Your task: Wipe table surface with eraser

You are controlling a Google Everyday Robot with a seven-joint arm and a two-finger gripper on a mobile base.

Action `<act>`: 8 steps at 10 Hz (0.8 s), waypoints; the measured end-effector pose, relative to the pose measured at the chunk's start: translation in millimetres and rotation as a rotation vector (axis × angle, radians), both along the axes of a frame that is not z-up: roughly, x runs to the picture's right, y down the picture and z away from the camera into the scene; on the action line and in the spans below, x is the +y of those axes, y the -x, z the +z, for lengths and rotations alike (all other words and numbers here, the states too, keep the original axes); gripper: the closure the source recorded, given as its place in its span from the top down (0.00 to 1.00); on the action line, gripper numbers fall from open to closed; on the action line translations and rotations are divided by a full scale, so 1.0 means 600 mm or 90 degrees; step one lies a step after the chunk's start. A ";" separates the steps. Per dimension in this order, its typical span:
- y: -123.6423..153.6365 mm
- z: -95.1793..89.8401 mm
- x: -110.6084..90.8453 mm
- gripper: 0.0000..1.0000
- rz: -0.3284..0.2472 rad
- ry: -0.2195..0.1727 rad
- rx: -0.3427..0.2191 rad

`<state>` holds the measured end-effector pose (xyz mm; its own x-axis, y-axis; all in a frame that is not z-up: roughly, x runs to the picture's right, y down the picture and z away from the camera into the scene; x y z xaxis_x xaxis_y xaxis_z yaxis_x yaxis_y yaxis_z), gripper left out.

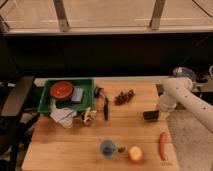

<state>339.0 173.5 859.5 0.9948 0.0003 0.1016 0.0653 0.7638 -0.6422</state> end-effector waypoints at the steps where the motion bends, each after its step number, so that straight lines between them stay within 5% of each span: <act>1: 0.001 -0.009 0.011 0.00 -0.002 -0.002 -0.005; 8: 0.191 -0.024 0.035 0.00 -0.128 -0.002 -0.125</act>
